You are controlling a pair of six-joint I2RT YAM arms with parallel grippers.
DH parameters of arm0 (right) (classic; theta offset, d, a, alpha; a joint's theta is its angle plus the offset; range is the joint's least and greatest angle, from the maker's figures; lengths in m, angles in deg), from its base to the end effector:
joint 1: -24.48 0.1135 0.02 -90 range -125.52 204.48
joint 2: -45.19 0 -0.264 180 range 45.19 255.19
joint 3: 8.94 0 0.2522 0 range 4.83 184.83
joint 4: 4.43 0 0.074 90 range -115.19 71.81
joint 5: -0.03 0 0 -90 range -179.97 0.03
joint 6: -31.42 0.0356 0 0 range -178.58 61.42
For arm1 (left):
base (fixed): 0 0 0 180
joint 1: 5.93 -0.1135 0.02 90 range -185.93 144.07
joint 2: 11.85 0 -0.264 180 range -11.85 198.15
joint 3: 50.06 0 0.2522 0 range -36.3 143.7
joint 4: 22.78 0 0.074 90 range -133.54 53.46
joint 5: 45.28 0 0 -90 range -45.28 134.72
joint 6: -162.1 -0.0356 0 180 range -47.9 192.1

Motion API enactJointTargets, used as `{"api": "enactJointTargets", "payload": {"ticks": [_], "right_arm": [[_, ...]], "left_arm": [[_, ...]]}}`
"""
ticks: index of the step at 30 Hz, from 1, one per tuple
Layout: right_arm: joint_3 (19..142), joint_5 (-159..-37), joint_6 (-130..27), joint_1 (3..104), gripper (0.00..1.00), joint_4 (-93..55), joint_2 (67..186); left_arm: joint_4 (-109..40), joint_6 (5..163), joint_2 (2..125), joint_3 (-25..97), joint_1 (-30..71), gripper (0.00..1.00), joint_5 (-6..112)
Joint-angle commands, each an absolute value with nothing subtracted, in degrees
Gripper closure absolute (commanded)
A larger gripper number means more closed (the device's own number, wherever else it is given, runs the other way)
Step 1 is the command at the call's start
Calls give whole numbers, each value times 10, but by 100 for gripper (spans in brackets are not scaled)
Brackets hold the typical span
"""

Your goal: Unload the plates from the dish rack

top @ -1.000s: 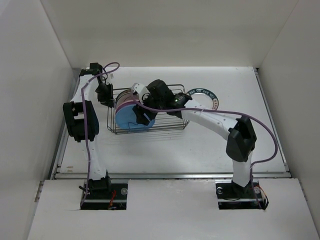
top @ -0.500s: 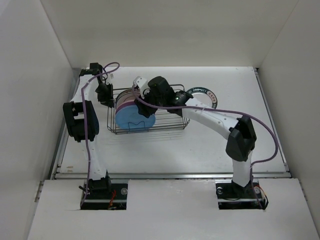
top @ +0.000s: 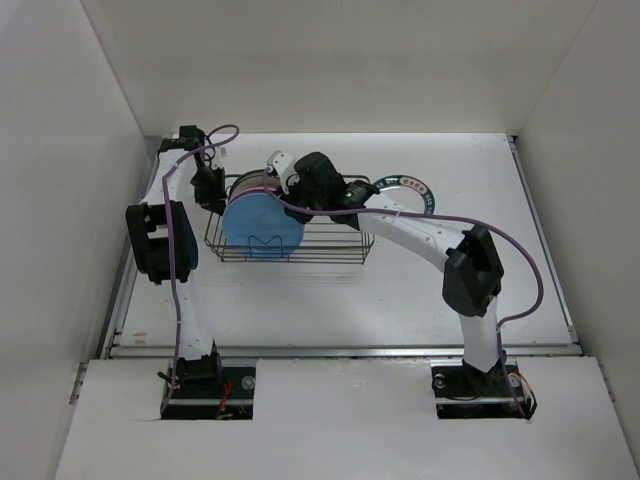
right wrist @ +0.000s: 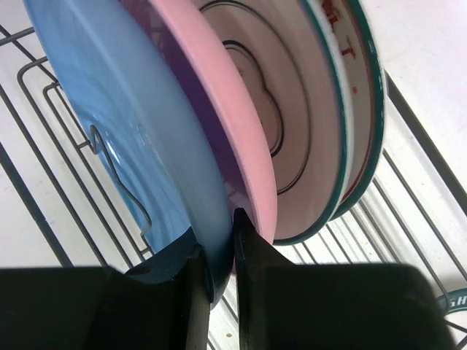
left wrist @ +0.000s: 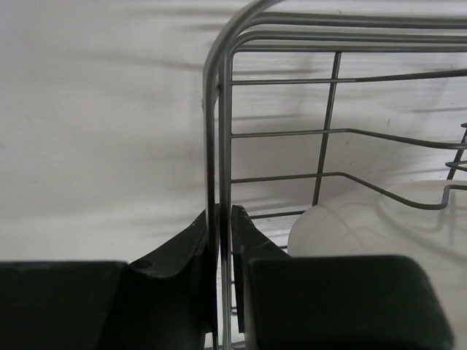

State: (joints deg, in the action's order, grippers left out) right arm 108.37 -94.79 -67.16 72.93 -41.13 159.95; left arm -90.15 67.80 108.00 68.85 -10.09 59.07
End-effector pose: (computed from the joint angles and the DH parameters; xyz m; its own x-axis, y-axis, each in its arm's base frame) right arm 0.3116 0.3561 0.3030 -0.2500 -0.5062 -0.8253 -0.8385 0.5394 -0.0768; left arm 0.4431 0.0234 0.2375 -0.9226 0.0057 -0.3858 0.0905 0.9752 -0.2019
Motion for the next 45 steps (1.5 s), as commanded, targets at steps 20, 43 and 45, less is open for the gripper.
{"api": "enactJointTargets", "payload": {"ticks": [20,43,45], "right_arm": [[971,-921,-638,720,100,-394,1322],[644,-1062,-438,692,83,-446,1340],[638,-1041,-426,692,81,-438,1334]], "left_arm": [[-879,731,1064,664,-96,100,589],[-875,758,1038,678,-96,79,608],[-875,753,1030,678,-96,76,608]]}}
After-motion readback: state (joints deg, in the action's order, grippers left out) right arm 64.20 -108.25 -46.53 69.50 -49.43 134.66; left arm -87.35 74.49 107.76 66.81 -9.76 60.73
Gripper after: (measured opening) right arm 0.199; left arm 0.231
